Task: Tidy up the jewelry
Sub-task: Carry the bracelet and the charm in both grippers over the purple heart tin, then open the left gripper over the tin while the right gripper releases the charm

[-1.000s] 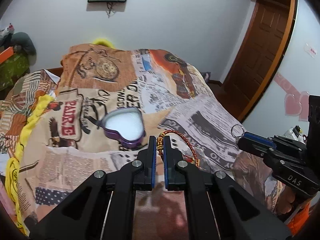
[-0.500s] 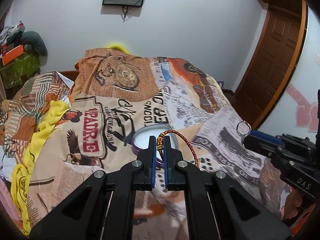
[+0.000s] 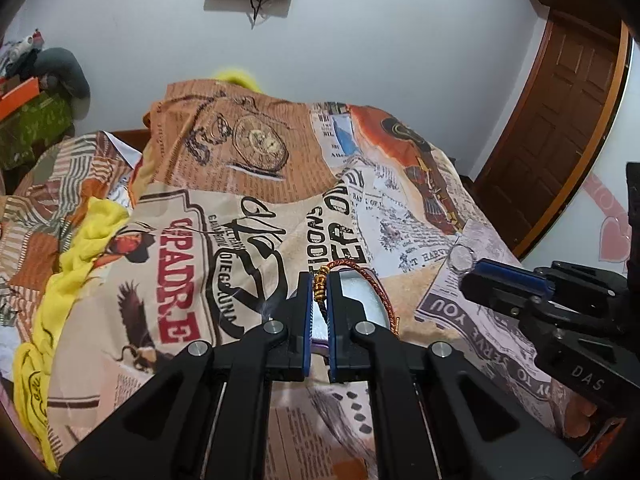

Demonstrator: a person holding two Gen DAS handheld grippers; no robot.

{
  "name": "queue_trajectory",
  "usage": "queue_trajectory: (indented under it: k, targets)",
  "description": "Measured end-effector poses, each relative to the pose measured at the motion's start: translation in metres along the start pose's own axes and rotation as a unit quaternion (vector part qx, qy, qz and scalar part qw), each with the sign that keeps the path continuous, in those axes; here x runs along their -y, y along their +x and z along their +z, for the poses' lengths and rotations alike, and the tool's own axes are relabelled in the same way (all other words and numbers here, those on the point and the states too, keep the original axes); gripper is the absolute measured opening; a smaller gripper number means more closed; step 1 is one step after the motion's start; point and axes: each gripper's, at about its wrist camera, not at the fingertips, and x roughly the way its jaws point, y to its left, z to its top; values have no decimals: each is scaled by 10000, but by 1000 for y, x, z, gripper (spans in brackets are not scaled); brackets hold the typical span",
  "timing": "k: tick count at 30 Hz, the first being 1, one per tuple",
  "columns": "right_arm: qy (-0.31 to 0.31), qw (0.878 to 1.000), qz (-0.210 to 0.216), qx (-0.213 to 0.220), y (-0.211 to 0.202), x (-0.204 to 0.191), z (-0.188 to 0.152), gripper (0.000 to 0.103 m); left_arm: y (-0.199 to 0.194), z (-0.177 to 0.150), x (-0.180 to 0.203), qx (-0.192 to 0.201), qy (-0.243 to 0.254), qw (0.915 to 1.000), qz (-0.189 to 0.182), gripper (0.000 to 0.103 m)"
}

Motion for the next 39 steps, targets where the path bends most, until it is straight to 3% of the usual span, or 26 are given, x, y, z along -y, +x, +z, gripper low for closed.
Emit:
queue_trajectory:
  k: [10,18,28,34,39]
  targets:
    - [43,9958,362,-836,54,10,8,13,54,-2,-11,-506,-37,9987,-94,5]
    - [113,9884,466,-1443,89,15,3,13,72,-5,-9,-685,156,9975,0,5]
    - [-43,9875,332,-1539,94,11,0,13,74,-9,1,-788,495,9956,141,6]
    - [-12,9868,306,-1593,87,13,4,13,63,-8,0,-784,436,9958,191,8]
    - [29,9900,237,-1393,62,13,8,14,37,-5,4,-611,467,9966,281,26]
